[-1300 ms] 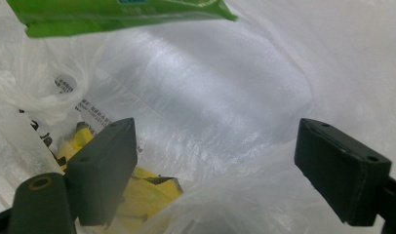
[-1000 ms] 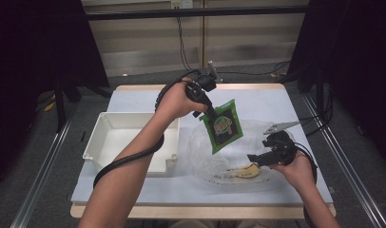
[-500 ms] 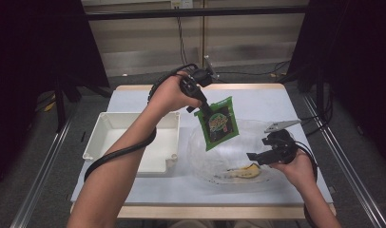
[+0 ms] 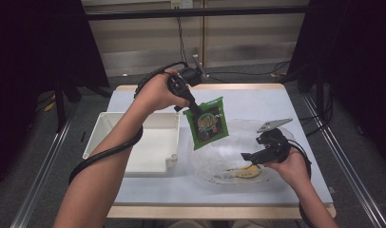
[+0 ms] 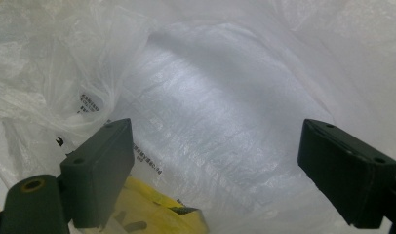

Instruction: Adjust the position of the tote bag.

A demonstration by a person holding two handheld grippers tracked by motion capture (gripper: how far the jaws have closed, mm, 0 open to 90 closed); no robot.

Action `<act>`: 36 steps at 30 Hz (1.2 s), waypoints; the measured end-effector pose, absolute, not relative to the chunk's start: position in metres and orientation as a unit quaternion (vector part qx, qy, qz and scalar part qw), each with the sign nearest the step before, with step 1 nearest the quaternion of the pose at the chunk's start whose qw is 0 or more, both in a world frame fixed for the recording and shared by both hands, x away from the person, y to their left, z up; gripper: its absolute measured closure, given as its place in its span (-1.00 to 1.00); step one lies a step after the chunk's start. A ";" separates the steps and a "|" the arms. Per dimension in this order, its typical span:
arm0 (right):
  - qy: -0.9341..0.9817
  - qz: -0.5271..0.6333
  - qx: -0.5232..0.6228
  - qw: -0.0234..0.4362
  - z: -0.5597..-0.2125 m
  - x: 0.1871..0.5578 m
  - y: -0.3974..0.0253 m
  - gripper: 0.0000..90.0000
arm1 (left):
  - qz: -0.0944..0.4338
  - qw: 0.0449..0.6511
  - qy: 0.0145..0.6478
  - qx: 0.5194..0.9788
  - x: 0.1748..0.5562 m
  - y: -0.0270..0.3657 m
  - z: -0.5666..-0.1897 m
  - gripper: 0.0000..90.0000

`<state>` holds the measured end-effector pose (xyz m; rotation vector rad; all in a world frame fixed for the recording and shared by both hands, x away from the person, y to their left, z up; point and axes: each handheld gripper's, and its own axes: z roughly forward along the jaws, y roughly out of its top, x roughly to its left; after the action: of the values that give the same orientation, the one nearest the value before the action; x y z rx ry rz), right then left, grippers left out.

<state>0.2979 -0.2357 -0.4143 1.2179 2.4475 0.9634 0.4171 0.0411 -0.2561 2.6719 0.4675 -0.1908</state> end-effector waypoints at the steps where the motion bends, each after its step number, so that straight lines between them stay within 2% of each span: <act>1: 0.838 0.330 0.418 0.122 -0.415 0.298 -0.235 -0.71 | -0.069 0.213 0.167 0.960 0.417 0.043 -0.256 0.67; 15: 0.837 0.340 0.410 0.122 -0.407 0.307 -0.230 -0.71 | -0.062 0.200 0.158 0.965 0.421 0.072 -0.249 0.67; 16: 0.838 0.340 0.410 0.121 -0.407 0.307 -0.230 -0.71 | -0.059 0.209 0.173 0.961 0.419 0.073 -0.250 0.67; 36: 0.840 0.329 0.416 0.113 -0.417 0.305 -0.232 -0.71 | -0.049 0.199 0.161 0.966 0.431 0.107 -0.244 0.67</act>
<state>0.3054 -0.2323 -0.4173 1.2217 2.4636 0.9663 0.4306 0.1073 -0.2442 2.7012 0.4495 -0.1370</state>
